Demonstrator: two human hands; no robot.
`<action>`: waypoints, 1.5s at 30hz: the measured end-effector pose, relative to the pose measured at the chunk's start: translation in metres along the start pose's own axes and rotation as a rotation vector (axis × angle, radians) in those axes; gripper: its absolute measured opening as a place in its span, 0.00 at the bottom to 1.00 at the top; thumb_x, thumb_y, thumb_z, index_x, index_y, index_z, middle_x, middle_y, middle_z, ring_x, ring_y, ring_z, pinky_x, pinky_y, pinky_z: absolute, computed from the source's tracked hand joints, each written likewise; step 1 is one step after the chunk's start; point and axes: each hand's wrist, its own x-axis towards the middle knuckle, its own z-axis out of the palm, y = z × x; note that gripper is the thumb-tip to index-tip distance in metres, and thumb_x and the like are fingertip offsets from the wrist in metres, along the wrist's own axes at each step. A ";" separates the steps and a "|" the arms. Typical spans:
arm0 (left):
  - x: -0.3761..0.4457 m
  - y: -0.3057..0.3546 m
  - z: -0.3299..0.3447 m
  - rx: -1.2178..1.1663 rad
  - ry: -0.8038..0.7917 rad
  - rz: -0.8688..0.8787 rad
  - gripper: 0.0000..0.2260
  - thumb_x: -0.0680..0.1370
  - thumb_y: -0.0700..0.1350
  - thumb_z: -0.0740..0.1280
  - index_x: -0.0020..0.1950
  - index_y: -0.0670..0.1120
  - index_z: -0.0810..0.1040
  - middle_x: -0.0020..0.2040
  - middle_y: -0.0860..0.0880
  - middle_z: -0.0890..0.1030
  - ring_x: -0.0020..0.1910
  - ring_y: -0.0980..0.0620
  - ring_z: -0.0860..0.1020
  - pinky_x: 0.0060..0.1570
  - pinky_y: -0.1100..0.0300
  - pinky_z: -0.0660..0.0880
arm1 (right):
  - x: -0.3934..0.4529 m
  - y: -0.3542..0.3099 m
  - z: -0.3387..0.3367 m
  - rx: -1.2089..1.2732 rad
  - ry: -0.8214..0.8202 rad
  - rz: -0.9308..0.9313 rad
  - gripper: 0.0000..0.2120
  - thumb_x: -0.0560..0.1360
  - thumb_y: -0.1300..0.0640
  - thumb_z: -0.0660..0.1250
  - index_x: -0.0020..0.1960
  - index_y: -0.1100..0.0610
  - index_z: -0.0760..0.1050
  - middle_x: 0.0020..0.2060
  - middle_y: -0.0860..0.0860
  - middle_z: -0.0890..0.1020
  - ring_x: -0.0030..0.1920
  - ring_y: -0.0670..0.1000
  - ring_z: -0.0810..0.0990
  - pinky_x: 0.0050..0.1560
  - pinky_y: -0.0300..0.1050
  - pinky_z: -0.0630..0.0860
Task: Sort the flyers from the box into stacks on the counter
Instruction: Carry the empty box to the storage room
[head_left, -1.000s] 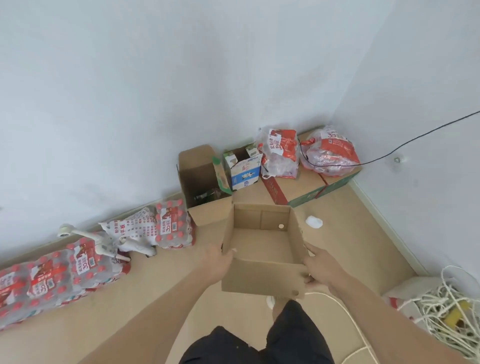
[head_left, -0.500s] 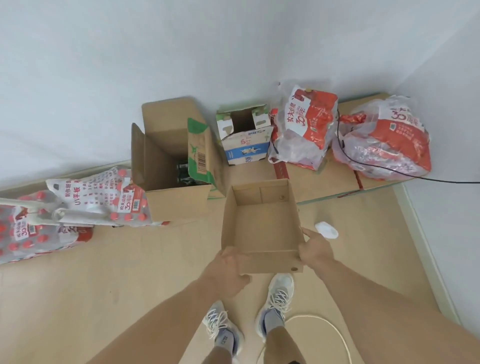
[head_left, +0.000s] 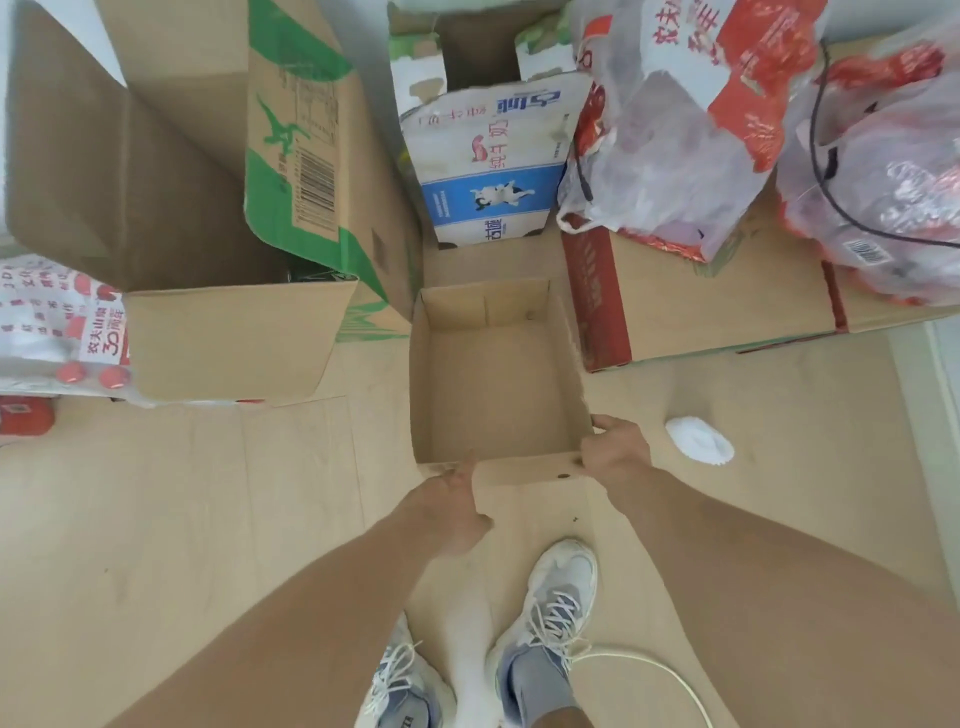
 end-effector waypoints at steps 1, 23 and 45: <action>0.008 -0.002 0.003 0.011 -0.004 -0.003 0.41 0.81 0.53 0.66 0.83 0.51 0.41 0.78 0.44 0.68 0.70 0.45 0.74 0.67 0.53 0.71 | 0.010 0.005 0.006 0.048 0.001 0.020 0.23 0.71 0.64 0.62 0.62 0.48 0.82 0.57 0.56 0.84 0.52 0.61 0.84 0.58 0.55 0.81; 0.081 -0.025 0.038 -0.308 0.106 -0.119 0.40 0.80 0.46 0.65 0.83 0.52 0.40 0.83 0.54 0.43 0.80 0.48 0.59 0.71 0.56 0.65 | 0.021 -0.005 0.094 0.697 -0.215 0.446 0.07 0.82 0.65 0.57 0.56 0.60 0.73 0.47 0.53 0.78 0.49 0.55 0.83 0.64 0.52 0.78; 0.121 0.003 0.010 -0.755 0.192 -0.173 0.35 0.79 0.41 0.66 0.83 0.51 0.54 0.83 0.53 0.56 0.77 0.44 0.65 0.72 0.52 0.69 | 0.034 -0.033 0.062 0.699 -0.377 0.263 0.17 0.80 0.70 0.57 0.67 0.61 0.69 0.62 0.58 0.77 0.54 0.58 0.84 0.54 0.56 0.83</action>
